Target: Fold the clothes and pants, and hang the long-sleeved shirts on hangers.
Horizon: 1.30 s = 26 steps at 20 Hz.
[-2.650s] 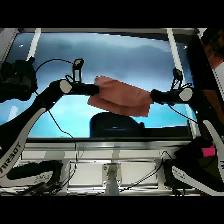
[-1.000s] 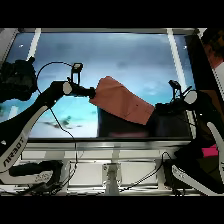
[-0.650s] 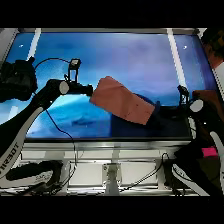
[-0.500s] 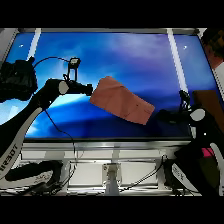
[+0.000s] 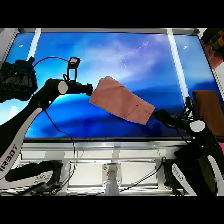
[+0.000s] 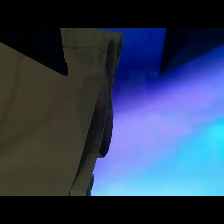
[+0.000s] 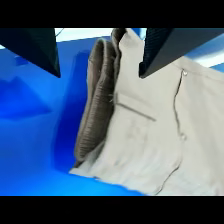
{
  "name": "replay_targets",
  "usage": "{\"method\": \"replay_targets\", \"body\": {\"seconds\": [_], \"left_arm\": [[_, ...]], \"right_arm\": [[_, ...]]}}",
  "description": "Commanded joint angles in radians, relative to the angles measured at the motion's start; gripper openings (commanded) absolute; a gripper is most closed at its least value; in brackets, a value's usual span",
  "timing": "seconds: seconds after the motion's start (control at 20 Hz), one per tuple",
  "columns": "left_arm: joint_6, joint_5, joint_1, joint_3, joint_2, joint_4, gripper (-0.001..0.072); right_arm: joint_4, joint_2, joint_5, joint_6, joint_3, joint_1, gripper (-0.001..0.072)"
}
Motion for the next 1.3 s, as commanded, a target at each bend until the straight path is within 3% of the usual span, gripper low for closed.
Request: {"method": "replay_targets", "body": {"seconds": [0.0,0.3,0.55,0.7,0.75,0.8,0.9,1.05,1.25], "left_arm": [[0.0,0.0,0.0,0.001,0.001,-0.016,0.066],[0.0,0.0,0.0,0.001,0.001,-0.015,0.0659],[0.0,0.0,0.0,0.001,0.001,-0.015,0.0659],[0.0,0.0,0.0,0.001,0.001,-0.015,0.0659],[0.0,0.0,0.0,0.001,0.001,-0.015,0.0659],[0.0,0.0,0.0,0.001,0.001,-0.015,0.0659],[0.0,0.0,0.0,0.001,0.001,-0.015,0.0659],[0.0,0.0,0.0,0.001,0.001,-0.015,0.0659],[0.0,0.001,0.0,0.001,0.001,-0.015,0.0659]], "right_arm": [[0.075,-0.093,-0.025,0.022,-0.009,0.0,0.0596],[0.297,-0.348,0.019,-0.158,0.068,0.0,0.0595],[0.335,-0.511,0.067,-0.204,0.177,0.0,0.0595],[0.425,-0.571,0.132,-0.329,0.231,0.0,0.0541],[0.467,-0.575,0.139,-0.387,0.241,0.001,0.0511],[0.506,-0.575,0.14,-0.441,0.249,0.001,0.0408],[0.544,-0.575,0.139,-0.523,0.269,0.001,0.0273],[0.544,-0.575,0.137,-0.575,0.309,0.001,0.0017],[0.532,-0.566,0.136,-0.618,0.41,0.0,0.0019]]}}
